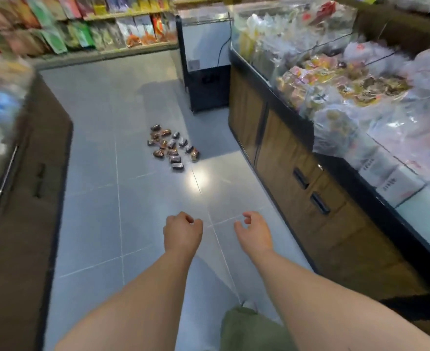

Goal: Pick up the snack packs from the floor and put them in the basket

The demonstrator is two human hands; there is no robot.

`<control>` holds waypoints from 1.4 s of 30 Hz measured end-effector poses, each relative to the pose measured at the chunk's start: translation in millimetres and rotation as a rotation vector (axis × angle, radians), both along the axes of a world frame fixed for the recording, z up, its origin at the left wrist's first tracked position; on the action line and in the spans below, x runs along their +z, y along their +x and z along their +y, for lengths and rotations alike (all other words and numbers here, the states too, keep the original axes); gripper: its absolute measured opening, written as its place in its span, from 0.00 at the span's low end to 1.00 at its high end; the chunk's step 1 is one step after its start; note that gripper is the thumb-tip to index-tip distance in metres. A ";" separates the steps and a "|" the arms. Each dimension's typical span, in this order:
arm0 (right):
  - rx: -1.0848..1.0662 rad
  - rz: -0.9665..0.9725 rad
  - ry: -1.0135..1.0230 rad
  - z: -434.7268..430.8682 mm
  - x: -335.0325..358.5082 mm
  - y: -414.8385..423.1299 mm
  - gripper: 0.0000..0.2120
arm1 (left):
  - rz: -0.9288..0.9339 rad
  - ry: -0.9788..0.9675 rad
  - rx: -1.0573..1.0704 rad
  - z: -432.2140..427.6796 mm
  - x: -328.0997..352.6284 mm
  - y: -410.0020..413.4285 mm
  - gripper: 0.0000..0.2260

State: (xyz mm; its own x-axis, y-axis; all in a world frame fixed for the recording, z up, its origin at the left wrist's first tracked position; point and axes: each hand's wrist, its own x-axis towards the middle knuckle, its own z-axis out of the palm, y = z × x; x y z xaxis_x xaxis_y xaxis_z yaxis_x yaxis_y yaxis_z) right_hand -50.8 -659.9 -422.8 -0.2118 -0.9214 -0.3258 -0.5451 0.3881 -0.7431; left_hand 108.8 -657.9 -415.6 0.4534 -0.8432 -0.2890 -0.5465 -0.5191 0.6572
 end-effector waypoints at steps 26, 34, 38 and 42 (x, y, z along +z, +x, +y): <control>0.282 0.001 0.043 -407.9 -6.7 228.8 0.20 | -0.061 0.025 0.263 -355.7 -9.7 221.9 0.15; 0.298 -0.011 0.073 -527.2 -5.5 326.1 0.19 | -0.082 0.049 0.275 -472.4 -4.8 311.4 0.16; 0.321 0.007 0.074 -607.5 -12.1 365.3 0.19 | -0.098 0.056 0.280 -549.4 -8.4 354.3 0.16; 0.330 0.019 0.070 -698.6 -7.7 403.2 0.19 | -0.104 0.041 0.311 -636.0 -2.6 391.4 0.16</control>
